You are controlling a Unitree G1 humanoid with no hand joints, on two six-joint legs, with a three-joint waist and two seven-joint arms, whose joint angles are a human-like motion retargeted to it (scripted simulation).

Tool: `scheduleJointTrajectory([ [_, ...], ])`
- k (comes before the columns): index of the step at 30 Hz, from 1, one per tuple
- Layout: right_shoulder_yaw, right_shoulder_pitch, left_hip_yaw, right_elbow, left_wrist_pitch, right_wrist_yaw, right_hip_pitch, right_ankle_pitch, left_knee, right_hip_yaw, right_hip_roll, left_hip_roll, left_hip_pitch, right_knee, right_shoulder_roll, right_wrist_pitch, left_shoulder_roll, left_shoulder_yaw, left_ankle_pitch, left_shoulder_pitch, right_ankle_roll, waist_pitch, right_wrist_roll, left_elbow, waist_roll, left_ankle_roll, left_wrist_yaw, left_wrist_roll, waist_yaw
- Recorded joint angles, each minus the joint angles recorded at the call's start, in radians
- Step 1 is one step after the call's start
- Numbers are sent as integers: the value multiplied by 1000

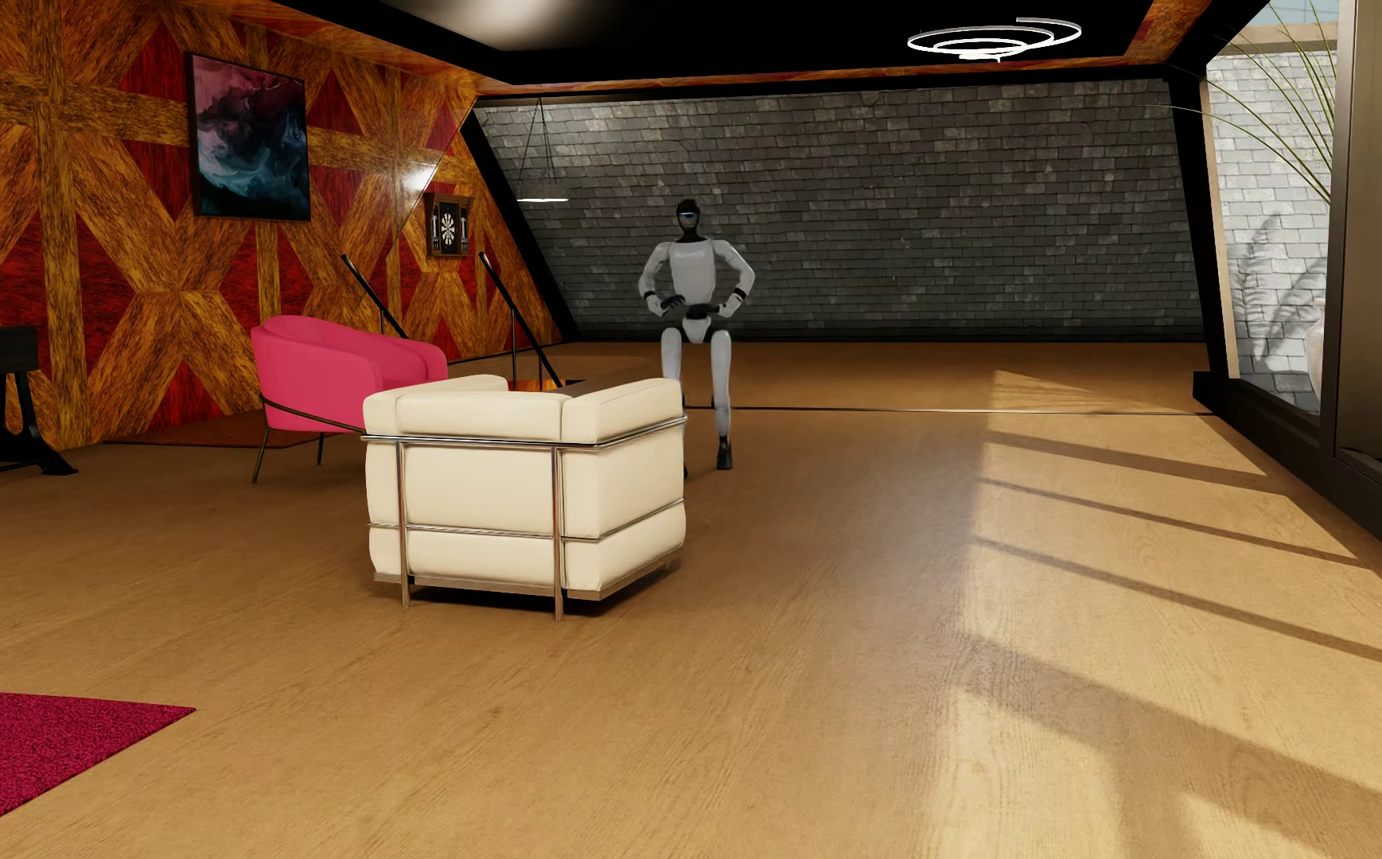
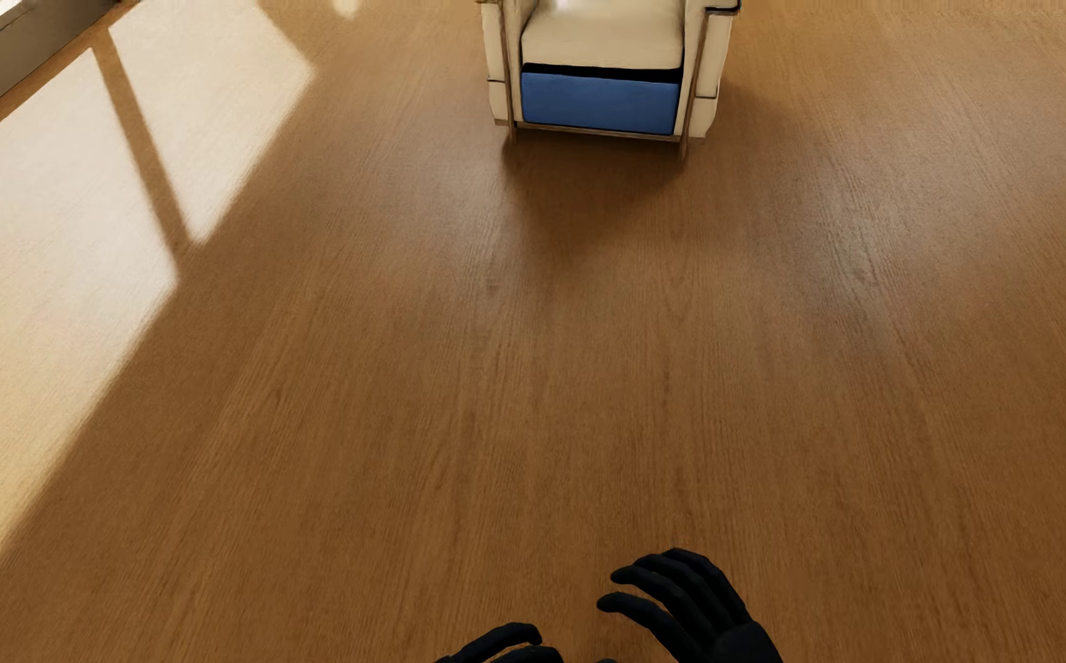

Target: Head to the light yellow armchair

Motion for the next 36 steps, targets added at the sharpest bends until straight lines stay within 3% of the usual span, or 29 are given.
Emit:
scheduleJointTrajectory([
  [3,18,-3,12,40,10,1,73,-79,375,-67,44,112,-181,-3,19,-7,67,-136,232,-79,-14,-6,-10,41,49,-137,-4,-56,-7],
  [4,26,-7,17,40,20,0,84,-113,510,-85,61,155,-258,21,27,-10,89,-166,248,-97,-26,-3,0,31,63,-103,-7,-75,-7],
  [6,31,-6,-14,27,44,0,114,-176,691,-115,94,184,-402,69,41,-14,109,-182,117,-112,-44,6,28,0,87,-99,-1,-92,-4],
  [8,51,-14,-44,32,60,0,173,-225,701,-132,119,183,-505,81,32,-1,108,-158,-1,-108,-54,13,39,-27,99,-86,0,-73,-2],
  [10,73,-9,-38,57,71,0,237,-264,582,-134,135,183,-577,82,20,6,122,-132,-111,-82,-59,18,32,-38,103,-49,-1,-43,4],
  [12,95,-14,-10,72,70,0,296,-287,381,-127,145,170,-629,61,16,12,125,-97,-151,-56,-61,20,49,-43,100,-26,-3,-21,14],
  [14,111,-17,18,69,66,0,351,-303,149,-116,154,138,-662,29,16,20,121,-70,-92,-42,-63,20,59,-49,94,-3,-5,-8,27],
  [16,128,-21,25,63,69,0,406,-306,-104,-102,161,91,-663,-9,7,30,112,-52,28,-28,-63,19,70,-50,85,-36,-7,-10,36],
  [17,136,-26,11,62,70,0,435,-309,-220,-92,163,63,-653,-29,1,33,107,-38,44,-19,-62,18,77,-51,80,-36,-10,-6,40],
  [19,139,-25,-28,62,56,0,495,-318,-326,-69,170,21,-636,-53,-10,33,84,4,59,-9,-57,15,86,-37,67,-87,-29,10,45],
  [21,132,-22,-80,73,38,1,556,-308,-276,-42,164,-19,-619,-55,-10,32,69,48,170,3,-54,10,103,-44,50,23,-39,39,49],
  [22,116,-15,-59,84,27,0,577,-286,-263,-30,152,-20,-597,-42,-1,32,57,65,205,-1,-40,6,112,-46,38,32,-15,63,50],
  [25,67,22,-5,124,1,0,577,-108,-232,15,90,-46,-522,86,17,25,13,105,131,-13,39,-4,107,-76,-11,71,0,101,62],
  [28,115,-11,70,128,-1,1,416,138,-157,89,28,-64,-476,472,-75,16,6,88,22,-2,238,3,57,-34,-50,91,-4,100,72],
  [30,144,-43,129,123,-10,0,257,331,-124,22,-81,-76,-443,748,-108,17,-17,72,-44,-3,243,15,51,-44,-76,96,0,71,84],
  [31,146,-49,148,118,-14,0,183,294,-119,48,-111,-88,-419,838,-108,18,-26,64,-69,-10,244,20,62,-60,-90,97,0,59,81],
  [32,139,-48,159,107,-16,0,118,167,-110,79,-141,-100,-396,885,-106,22,-30,51,-95,-22,250,23,64,-68,-102,98,0,51,75],
  [34,131,-61,164,92,-7,0,14,-47,-85,70,-206,-118,-352,863,-121,32,-21,16,-150,-8,147,27,56,-66,-118,96,0,58,57],
  [36,115,-49,150,69,1,0,-58,-190,-77,56,-217,-126,-306,695,-122,39,-8,-25,-194,-11,73,29,25,-36,-122,93,0,31,33],
])
